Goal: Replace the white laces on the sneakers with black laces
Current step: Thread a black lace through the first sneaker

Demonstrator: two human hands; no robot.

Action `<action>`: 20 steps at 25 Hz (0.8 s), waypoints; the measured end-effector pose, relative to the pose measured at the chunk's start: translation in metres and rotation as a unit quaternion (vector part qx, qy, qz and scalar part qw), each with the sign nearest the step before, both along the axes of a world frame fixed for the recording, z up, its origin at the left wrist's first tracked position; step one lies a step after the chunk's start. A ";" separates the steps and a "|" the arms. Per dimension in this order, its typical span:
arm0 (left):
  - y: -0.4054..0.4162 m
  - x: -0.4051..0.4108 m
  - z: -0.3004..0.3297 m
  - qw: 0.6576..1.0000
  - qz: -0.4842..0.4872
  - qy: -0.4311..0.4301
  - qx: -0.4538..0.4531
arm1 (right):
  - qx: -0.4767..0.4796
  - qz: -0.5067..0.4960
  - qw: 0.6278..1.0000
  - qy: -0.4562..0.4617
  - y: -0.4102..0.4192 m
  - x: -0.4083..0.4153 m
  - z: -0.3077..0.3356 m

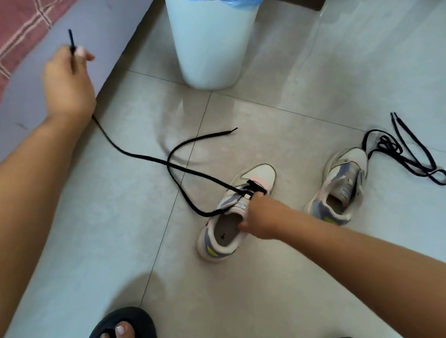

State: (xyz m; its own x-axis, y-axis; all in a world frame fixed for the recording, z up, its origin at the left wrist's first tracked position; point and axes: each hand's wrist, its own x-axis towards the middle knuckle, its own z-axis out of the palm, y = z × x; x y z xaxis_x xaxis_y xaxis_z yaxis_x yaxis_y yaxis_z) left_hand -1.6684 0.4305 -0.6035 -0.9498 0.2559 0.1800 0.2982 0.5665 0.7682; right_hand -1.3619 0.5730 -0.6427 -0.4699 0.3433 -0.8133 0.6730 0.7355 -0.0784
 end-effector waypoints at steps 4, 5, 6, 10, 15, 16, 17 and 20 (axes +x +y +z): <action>-0.005 -0.002 0.001 0.996 0.013 0.007 -0.087 | 0.050 -0.019 0.993 0.103 0.008 0.023 -0.008; -0.002 0.006 0.000 0.994 -0.006 -0.015 -0.112 | 0.060 -0.007 0.992 0.110 0.014 0.029 -0.009; 0.001 0.017 -0.002 0.991 -0.033 -0.047 -0.122 | 0.067 0.004 0.991 0.114 0.019 0.036 -0.010; 0.017 0.090 -0.019 0.940 -0.202 -0.261 -0.082 | 0.028 0.001 0.992 0.120 0.032 0.053 -0.009; 0.039 0.176 -0.051 0.865 -0.381 -0.269 -0.183 | 0.072 -0.007 0.942 0.328 0.023 0.067 -0.006; 0.043 0.185 -0.055 0.860 -0.395 -0.264 -0.187 | 0.068 -0.023 0.940 0.332 0.018 0.067 -0.004; 0.047 0.191 -0.059 0.860 -0.396 -0.262 -0.186 | 0.052 -0.057 0.950 0.304 0.013 0.066 -0.003; 0.058 0.204 -0.066 0.876 -0.377 -0.249 -0.170 | -0.029 -0.244 0.945 0.215 0.003 0.062 -0.009</action>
State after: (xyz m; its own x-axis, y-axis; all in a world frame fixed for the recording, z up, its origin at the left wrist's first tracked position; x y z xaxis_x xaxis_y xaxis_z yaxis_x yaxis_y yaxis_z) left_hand -1.4640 0.4881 -0.6699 -0.4269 0.8029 -0.4161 0.3621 0.5734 0.7349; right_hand -1.3000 0.5756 -0.6520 -0.5587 0.5653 -0.6069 0.8276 0.3328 -0.4519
